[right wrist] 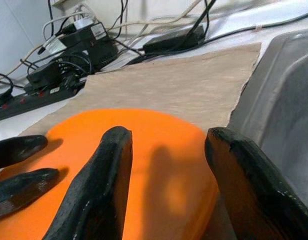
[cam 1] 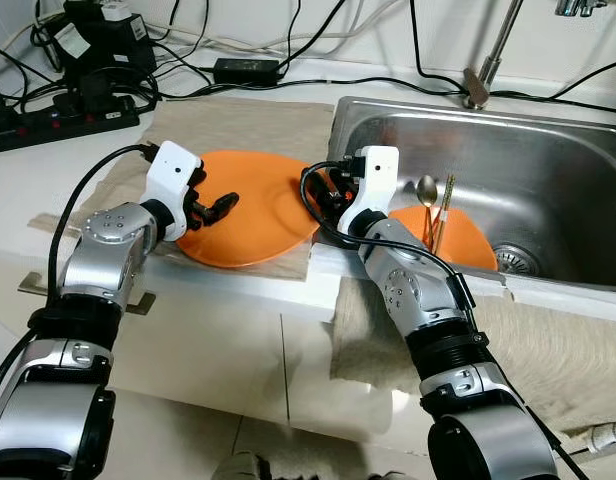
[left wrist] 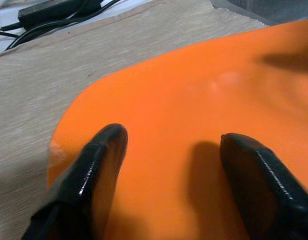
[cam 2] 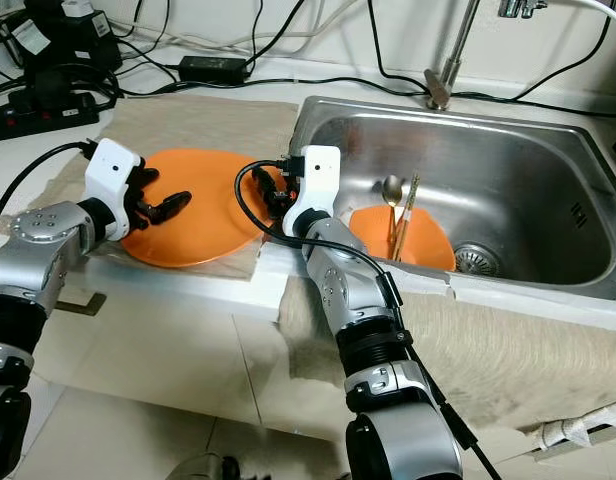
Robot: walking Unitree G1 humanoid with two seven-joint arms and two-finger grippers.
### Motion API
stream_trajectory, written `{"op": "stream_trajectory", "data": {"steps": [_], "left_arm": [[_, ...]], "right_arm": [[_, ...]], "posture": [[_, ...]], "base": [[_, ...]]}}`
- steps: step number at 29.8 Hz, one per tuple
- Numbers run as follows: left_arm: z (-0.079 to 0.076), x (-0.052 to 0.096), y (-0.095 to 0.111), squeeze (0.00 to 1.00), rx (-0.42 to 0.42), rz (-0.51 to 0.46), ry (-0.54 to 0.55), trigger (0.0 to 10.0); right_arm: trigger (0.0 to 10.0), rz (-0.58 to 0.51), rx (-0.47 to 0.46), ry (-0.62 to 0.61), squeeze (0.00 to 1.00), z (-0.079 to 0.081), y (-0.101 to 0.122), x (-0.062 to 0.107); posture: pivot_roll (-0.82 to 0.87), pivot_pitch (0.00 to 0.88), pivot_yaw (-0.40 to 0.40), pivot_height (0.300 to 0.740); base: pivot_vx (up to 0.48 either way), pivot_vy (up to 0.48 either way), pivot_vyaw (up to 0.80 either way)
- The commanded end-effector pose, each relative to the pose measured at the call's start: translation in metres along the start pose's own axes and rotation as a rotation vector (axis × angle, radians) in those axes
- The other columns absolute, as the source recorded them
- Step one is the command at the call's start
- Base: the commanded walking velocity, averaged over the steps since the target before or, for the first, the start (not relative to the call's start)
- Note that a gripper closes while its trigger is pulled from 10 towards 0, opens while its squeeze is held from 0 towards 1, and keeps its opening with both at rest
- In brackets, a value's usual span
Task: Kitchen organization
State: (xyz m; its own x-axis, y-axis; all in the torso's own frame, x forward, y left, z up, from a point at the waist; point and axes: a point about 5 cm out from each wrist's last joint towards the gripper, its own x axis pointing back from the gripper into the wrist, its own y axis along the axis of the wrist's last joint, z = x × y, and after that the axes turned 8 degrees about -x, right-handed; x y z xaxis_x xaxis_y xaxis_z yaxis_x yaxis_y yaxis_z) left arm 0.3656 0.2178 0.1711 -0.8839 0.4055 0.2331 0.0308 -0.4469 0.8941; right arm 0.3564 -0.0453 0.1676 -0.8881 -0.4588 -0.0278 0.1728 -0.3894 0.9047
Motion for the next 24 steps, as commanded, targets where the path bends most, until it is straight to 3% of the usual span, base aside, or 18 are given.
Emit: {"op": "stream_trajectory", "data": {"steps": [1,16,24], "left_arm": [[0.004,0.004,-0.004,0.00,-0.011,0.016,0.019,0.0],[0.004,0.010,-0.010,0.00,-0.024,-0.008,0.010,0.0],[-0.002,0.010,-0.009,0.00,-0.037,-0.032,-0.029,0.0]], "right_arm": [[10.0,-0.054,0.019,0.006,0.00,0.004,0.012,0.001],[10.0,-0.069,0.015,-0.037,0.00,-0.004,0.013,0.009],[10.0,0.018,0.201,-0.090,0.00,-0.016,-0.003,0.013]], "posture": [[0.08,0.014,0.010,0.740],[0.08,0.004,0.008,0.740],[0.08,0.005,0.007,0.740]], "base": [[0.000,0.000,0.00],[0.000,0.000,0.00],[0.000,0.000,0.00]]}}
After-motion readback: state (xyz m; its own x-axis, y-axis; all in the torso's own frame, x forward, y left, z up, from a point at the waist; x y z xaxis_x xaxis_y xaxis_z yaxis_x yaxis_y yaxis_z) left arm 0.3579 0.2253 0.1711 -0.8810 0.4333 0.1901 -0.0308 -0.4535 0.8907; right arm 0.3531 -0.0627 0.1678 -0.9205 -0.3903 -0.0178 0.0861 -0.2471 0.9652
